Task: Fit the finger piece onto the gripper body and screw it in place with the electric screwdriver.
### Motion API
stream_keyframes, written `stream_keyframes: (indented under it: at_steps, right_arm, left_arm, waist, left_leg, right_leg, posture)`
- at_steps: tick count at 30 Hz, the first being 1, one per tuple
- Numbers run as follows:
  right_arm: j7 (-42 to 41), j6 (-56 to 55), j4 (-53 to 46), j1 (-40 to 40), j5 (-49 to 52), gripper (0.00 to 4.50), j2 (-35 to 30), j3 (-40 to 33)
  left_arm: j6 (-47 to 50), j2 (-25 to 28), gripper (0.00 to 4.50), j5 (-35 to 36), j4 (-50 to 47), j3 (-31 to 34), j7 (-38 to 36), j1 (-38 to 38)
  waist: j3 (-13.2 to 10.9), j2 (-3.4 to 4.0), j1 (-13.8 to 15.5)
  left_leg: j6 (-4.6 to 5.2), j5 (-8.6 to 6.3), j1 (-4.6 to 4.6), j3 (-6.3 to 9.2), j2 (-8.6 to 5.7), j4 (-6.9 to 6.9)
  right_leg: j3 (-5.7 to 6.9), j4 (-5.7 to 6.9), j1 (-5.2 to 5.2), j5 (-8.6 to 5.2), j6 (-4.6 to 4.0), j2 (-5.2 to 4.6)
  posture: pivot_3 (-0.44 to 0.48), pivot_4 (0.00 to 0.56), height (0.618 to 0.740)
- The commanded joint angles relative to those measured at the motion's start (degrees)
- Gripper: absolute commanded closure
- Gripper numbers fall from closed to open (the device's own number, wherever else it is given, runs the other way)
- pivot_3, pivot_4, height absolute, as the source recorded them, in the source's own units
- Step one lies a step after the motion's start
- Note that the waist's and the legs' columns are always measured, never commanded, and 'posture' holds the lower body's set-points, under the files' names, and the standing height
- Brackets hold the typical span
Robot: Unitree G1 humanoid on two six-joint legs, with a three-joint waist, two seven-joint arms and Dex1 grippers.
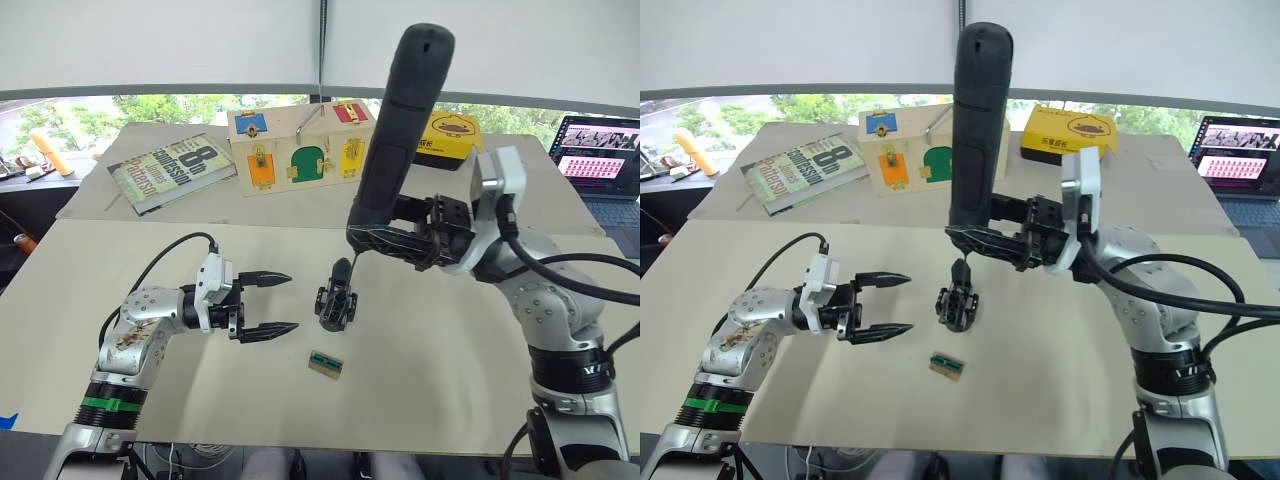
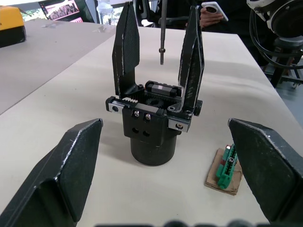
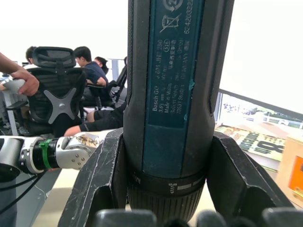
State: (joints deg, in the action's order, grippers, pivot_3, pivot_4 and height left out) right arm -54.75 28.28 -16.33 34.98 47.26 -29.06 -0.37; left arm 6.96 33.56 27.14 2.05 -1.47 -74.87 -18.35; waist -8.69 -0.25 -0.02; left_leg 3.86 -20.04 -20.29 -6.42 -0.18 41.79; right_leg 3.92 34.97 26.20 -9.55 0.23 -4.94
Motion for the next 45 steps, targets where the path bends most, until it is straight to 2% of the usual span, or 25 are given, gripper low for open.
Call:
stream_keyframes:
  at_steps: [1,15,45]
  right_arm:
    - [0.10,-0.69,-1.01,1.78,-0.08,2.59,1.67,-0.05]
    - [-2.58,-2.05,0.97,2.12,-5.11,2.59,5.31,3.74]
    - [-4.90,-2.14,0.60,0.29,-6.14,2.59,5.93,1.46]
  left_arm:
    - [-1.80,-0.85,0.00,-0.81,0.46,-0.46,0.17,-1.17]
    - [-7.11,-3.58,0.00,-5.42,6.18,-2.87,0.16,-1.78]
    - [-6.06,-4.16,0.00,-6.06,4.72,-3.35,0.62,-0.77]
  waist:
    - [0.00,0.00,-0.02]
    - [0.00,0.01,-0.74]
    - [0.00,0.01,-0.79]
  left_leg:
    - [0.00,0.00,0.00,0.00,0.00,0.00]
    - [-0.05,0.03,0.01,-0.01,0.00,-0.01]
    - [-0.06,0.03,0.01,0.00,0.01,-0.01]
  right_leg:
    - [0.00,0.00,0.00,0.00,0.00,0.00]
    - [0.02,0.03,0.00,0.00,0.00,0.04]
    - [0.03,0.03,0.01,0.00,0.00,0.04]
  posture:
    - [0.000,0.150,0.740]
    - [0.000,0.150,0.740]
    - [0.000,0.150,0.740]
